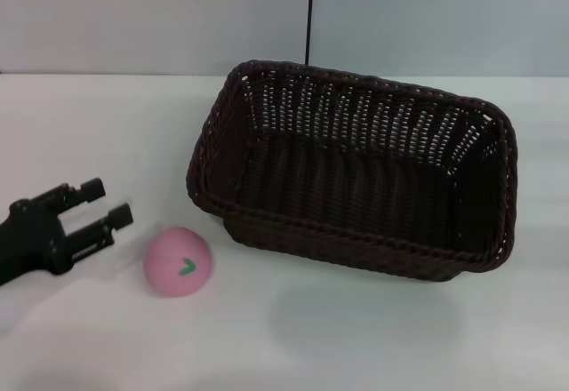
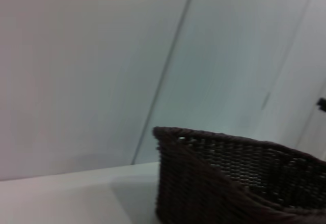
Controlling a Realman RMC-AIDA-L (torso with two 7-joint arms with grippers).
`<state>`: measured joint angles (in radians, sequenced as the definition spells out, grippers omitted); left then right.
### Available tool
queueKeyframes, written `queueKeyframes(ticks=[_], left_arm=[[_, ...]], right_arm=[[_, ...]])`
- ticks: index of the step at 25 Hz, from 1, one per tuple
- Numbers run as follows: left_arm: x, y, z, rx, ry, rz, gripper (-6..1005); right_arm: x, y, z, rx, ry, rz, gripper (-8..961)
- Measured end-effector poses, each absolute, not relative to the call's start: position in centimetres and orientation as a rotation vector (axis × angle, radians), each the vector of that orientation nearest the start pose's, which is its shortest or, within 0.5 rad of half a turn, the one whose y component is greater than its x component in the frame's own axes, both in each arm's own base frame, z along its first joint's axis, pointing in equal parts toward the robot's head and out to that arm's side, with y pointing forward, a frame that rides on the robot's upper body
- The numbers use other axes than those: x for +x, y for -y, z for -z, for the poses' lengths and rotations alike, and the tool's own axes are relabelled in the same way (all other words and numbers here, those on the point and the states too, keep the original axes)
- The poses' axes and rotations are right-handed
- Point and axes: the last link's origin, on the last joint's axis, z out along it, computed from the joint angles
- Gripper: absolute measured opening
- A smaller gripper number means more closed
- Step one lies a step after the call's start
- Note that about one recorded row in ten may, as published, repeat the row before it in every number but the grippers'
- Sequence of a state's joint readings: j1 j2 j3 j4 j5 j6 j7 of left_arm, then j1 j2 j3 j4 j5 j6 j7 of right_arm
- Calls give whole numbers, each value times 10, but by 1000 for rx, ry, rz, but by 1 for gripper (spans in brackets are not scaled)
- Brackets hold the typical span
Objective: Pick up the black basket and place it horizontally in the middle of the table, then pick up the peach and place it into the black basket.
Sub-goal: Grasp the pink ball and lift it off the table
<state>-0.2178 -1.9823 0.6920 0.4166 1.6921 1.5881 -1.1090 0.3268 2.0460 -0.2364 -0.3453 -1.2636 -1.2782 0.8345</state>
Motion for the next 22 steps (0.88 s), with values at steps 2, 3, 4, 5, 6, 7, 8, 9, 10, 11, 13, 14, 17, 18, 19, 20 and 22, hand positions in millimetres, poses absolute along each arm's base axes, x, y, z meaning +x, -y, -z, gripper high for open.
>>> queueKeyframes(ticks=[2, 3, 4, 5, 6, 7, 8, 9, 10, 11, 13, 14, 17, 18, 19, 20, 22], left_arm=[[-357, -232, -25, -2379, 800, 871, 640], [-358, -227, -25, -2398, 798, 866, 640], [-359, -225, -25, -2408, 800, 855, 640], [-360, -222, -22, -2423, 807, 836, 640], [-360, -222, -22, -2424, 808, 834, 639], [-360, -222, -22, -2424, 808, 834, 639], [-361, -220, -16, -2435, 820, 819, 639], [-361, -220, -15, -2436, 822, 815, 639], [-361, -219, -12, -2438, 823, 807, 639], [-361, -219, -12, -2438, 823, 807, 639], [-361, -219, -8, -2441, 825, 797, 638], [-360, -219, -3, -2448, 825, 787, 638], [-358, -221, 1, -2456, 820, 776, 637], [-358, -221, 1, -2456, 820, 776, 637], [-356, -222, 6, -2467, 815, 767, 637], [-355, -223, 11, -2477, 811, 759, 637], [-353, -224, 15, -2489, 807, 746, 637]], right_arm=[[395, -297, -99, -1410, -706, -861, 505], [396, -298, -98, -1405, -712, -861, 505], [395, -298, -97, -1403, -716, -862, 505], [395, -299, -95, -1403, -719, -866, 505], [394, -301, -94, -1404, -722, -868, 506], [393, -302, -93, -1405, -723, -871, 506], [392, -303, -92, -1405, -724, -873, 506], [391, -304, -92, -1406, -725, -876, 506], [390, -305, -91, -1406, -726, -878, 506], [389, -306, -90, -1407, -727, -881, 505], [388, -308, -88, -1409, -730, -885, 505], [387, -309, -87, -1411, -732, -886, 505], [385, -312, -84, -1416, -739, -891, 505], [385, -312, -84, -1418, -739, -891, 505], [385, -312, -83, -1419, -737, -889, 505], [384, -313, -82, -1421, -734, -886, 505], [384, -313, -81, -1421, -735, -883, 505]])
